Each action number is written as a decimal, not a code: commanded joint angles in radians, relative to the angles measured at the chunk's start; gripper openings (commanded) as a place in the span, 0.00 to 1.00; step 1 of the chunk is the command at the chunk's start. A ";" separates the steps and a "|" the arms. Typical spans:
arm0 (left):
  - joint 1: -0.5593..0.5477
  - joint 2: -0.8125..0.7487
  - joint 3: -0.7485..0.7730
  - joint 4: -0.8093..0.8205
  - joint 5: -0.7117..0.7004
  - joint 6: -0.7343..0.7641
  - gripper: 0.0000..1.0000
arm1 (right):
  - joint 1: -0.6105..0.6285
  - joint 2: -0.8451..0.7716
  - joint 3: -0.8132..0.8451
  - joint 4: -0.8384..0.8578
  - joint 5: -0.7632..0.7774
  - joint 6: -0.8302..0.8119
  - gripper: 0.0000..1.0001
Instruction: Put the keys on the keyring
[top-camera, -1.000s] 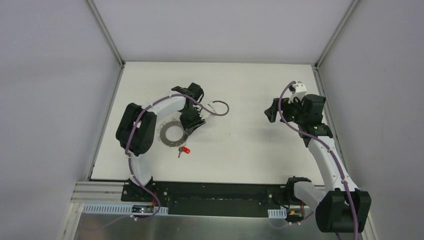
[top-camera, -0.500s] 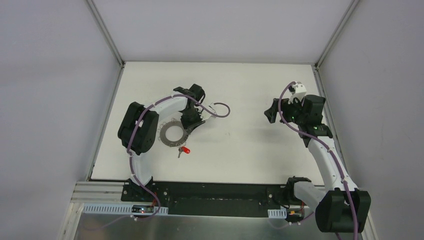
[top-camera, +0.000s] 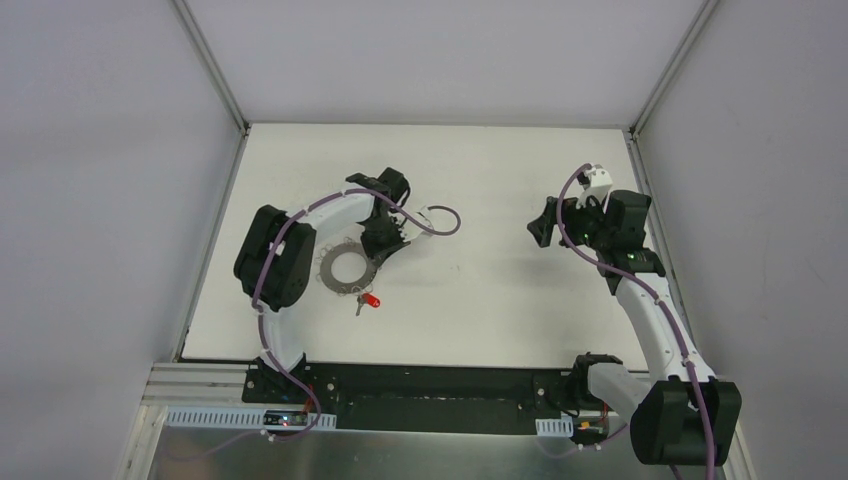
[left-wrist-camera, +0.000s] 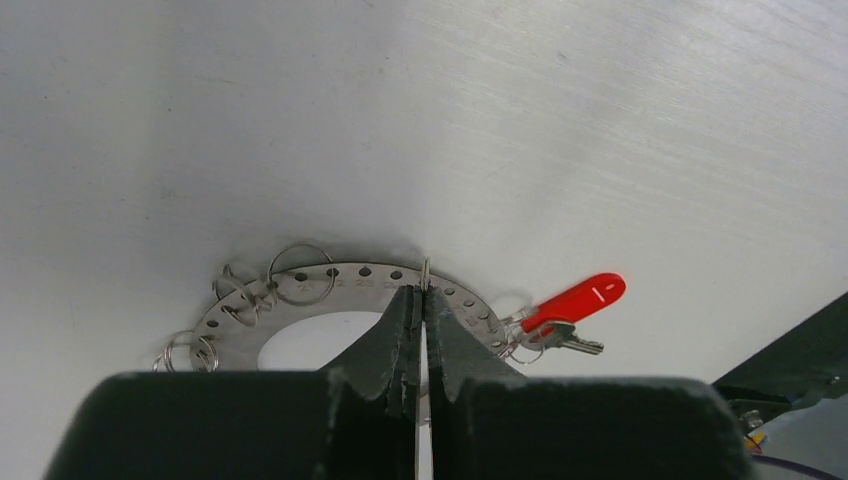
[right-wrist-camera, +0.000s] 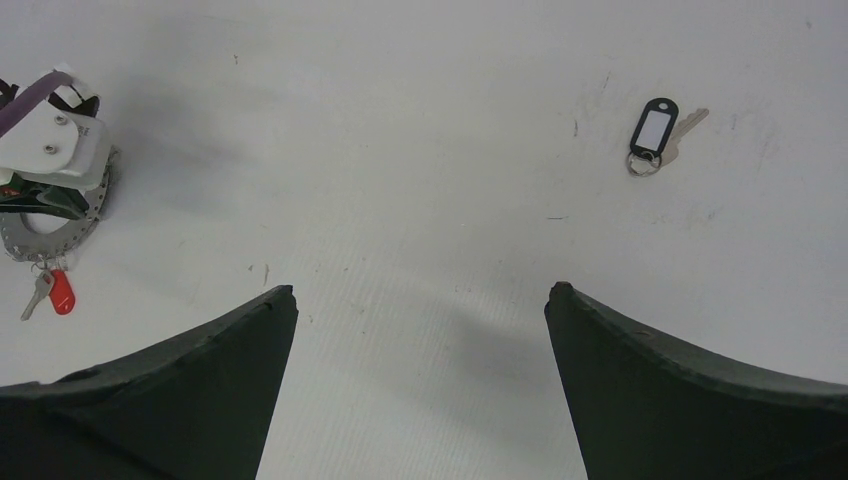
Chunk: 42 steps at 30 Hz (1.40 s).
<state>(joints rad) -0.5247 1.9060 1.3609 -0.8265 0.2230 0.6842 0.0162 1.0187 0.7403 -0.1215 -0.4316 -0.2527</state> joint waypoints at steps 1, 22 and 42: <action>-0.012 -0.130 0.052 -0.099 0.091 0.010 0.00 | -0.007 -0.019 0.020 0.018 -0.061 0.029 1.00; -0.012 -0.397 0.314 0.038 0.809 -0.410 0.00 | 0.277 0.193 0.497 -0.185 -0.543 0.067 0.96; -0.013 -0.399 0.184 0.614 0.948 -1.011 0.00 | 0.460 0.343 0.688 -0.422 -0.666 -0.153 0.33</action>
<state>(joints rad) -0.5251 1.5200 1.5391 -0.3199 1.1019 -0.2489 0.4694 1.3602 1.3716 -0.4911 -1.0523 -0.3328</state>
